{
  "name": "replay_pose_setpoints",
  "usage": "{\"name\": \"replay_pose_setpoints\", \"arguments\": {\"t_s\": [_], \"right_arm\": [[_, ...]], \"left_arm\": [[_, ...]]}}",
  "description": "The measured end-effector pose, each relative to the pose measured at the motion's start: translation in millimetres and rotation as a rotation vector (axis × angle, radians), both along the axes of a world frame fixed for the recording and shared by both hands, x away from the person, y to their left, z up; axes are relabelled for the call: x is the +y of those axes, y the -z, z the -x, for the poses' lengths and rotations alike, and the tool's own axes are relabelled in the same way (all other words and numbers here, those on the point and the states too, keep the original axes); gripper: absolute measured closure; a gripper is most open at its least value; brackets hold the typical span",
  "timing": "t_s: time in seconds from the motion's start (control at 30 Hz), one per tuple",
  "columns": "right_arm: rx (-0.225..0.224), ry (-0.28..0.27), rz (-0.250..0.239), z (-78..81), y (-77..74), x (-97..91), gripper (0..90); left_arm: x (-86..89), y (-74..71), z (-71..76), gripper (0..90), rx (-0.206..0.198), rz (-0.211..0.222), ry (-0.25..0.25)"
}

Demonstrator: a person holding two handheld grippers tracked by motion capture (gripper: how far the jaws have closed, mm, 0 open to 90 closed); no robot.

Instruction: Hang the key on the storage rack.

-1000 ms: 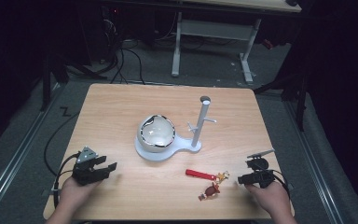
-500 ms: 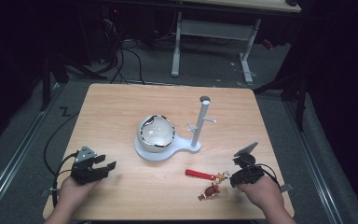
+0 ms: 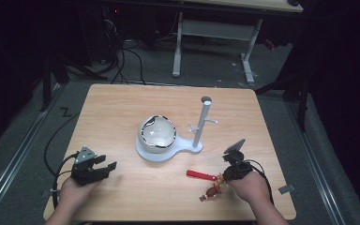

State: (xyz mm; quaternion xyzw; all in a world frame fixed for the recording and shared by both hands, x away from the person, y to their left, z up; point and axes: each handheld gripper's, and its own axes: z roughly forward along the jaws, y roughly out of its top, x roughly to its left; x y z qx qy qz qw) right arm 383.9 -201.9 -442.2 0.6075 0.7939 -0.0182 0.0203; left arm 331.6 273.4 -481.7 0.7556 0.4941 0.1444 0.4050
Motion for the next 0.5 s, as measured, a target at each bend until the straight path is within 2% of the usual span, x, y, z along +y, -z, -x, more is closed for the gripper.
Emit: {"name": "replay_pose_setpoints", "arguments": {"t_s": [0.07,0.13,0.27,0.3,0.4,0.5], "right_arm": [[-0.02,0.018,0.019,-9.0,4.9,-1.2,65.5],[-0.035,0.047,0.007,-16.6,6.5,-5.7,65.7],[-0.035,0.07,0.002,-22.8,4.5,-9.4,65.6],[-0.042,0.069,-0.032,-18.9,-3.6,-7.0,65.1],[-0.065,0.026,-0.05,-6.8,-19.4,4.5,61.1],[-0.084,-0.003,-0.116,9.4,-35.0,19.2,51.7]], "left_arm": [[0.9,0.2,0.0,42.8,0.002,0.001,-0.001],[0.8,0.4,-0.1,42.9,0.002,0.001,0.0],[1.0,1.2,-1.1,42.9,0.006,-0.002,0.003],[0.8,1.7,-1.5,42.9,0.007,-0.003,0.003],[0.3,1.9,-1.8,43.0,0.009,-0.002,0.001],[-1.2,0.8,-1.1,43.0,0.006,-0.007,0.011]]}}
